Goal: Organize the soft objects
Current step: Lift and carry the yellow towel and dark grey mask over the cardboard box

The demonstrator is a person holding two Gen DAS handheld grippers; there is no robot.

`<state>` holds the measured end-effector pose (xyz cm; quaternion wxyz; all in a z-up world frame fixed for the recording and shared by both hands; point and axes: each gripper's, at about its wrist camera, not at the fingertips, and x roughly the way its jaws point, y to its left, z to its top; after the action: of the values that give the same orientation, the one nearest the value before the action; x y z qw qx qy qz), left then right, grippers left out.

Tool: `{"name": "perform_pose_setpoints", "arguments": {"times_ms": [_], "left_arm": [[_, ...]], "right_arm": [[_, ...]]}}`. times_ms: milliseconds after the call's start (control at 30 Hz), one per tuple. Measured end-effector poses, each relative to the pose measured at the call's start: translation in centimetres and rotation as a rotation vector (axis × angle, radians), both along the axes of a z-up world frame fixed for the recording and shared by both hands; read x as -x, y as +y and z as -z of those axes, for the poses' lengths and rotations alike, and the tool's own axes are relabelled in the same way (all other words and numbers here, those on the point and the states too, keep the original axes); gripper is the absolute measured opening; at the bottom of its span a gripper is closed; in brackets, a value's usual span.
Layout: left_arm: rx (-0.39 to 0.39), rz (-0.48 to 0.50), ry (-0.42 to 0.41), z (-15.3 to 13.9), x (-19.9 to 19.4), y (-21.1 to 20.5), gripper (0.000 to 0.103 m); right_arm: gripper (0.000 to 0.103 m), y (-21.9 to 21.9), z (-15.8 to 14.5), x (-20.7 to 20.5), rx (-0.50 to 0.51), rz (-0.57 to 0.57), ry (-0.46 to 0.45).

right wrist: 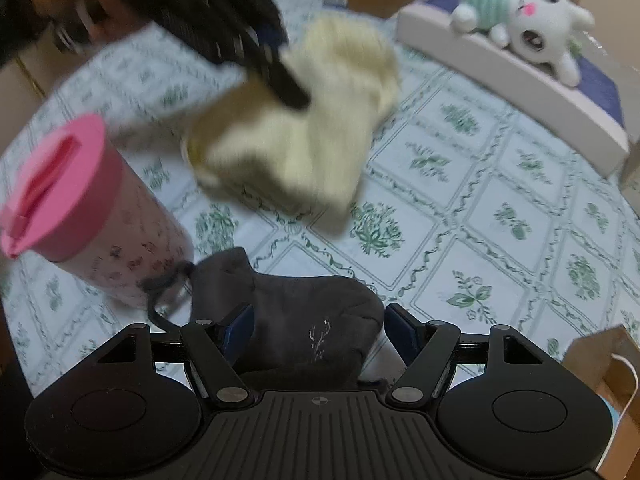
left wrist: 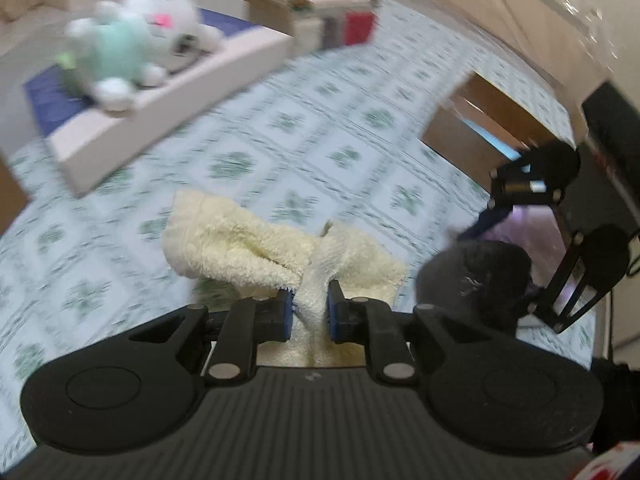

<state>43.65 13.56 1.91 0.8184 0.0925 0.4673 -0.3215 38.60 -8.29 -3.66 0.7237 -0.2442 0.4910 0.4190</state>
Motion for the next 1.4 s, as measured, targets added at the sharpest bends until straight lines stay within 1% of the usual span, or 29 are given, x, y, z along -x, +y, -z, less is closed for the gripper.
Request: {"name": "perform_pose_setpoints", "arguments": {"times_ms": [100,133,167,200,233,267,300,333,467,600,733,867,1100,1400], "left_arm": [[0.013,-0.063,-0.023,-0.1,0.4,1.6,0.014],[0.025,-0.081,-0.028,-0.1,0.6,2.1,0.014],[0.032,-0.093,-0.032,-0.1,0.8,2.3,0.014],[0.036,-0.107,-0.037,0.0,1.0,2.6,0.014],[0.041,-0.118,-0.04,0.0,1.2,2.8,0.014],[0.046,-0.129,-0.042,0.0,1.5,3.0,0.014],[0.049,-0.138,-0.046,0.0,1.8,3.1,0.014],[0.053,-0.147,-0.051,-0.1,2.0,3.2,0.014],[0.068,-0.209,-0.083,-1.3,3.2,3.9,0.014],[0.056,-0.267,-0.128,-3.4,4.7,4.2,0.014],[0.054,-0.302,-0.164,-5.6,6.5,3.7,0.014],[0.055,-0.316,-0.192,-7.9,8.3,2.7,0.014],[0.061,-0.332,-0.241,-11.4,11.6,0.1,0.014],[0.095,-0.35,-0.283,-14.8,16.1,-3.9,0.014]], "right_arm": [[0.071,1.2,1.4,-0.8,0.086,0.004,0.017],[0.07,1.4,1.9,-1.0,0.111,0.008,0.023],[0.062,1.5,2.1,-1.1,0.128,0.015,0.015],[0.034,1.5,2.3,-1.3,0.142,0.025,0.013],[0.023,1.4,2.3,-1.4,0.135,0.036,0.015],[0.021,1.3,2.1,-1.4,0.121,0.043,0.012],[0.014,1.1,1.7,-1.3,0.111,0.049,0.002],[0.012,0.9,1.4,-1.2,0.106,0.055,-0.015],[0.01,0.3,-1.5,-0.6,0.043,0.11,-0.113],[0.009,-0.3,-4.8,0.3,-0.02,0.164,-0.222],[0.009,-1.0,-7.7,1.5,-0.065,0.207,-0.311],[0.009,-2.1,-10.4,3.1,-0.113,0.253,-0.374],[0.009,-5.0,-14.1,6.5,-0.175,0.315,-0.427],[0.009,-9.3,-17.3,11.3,-0.215,0.364,-0.456]]}}
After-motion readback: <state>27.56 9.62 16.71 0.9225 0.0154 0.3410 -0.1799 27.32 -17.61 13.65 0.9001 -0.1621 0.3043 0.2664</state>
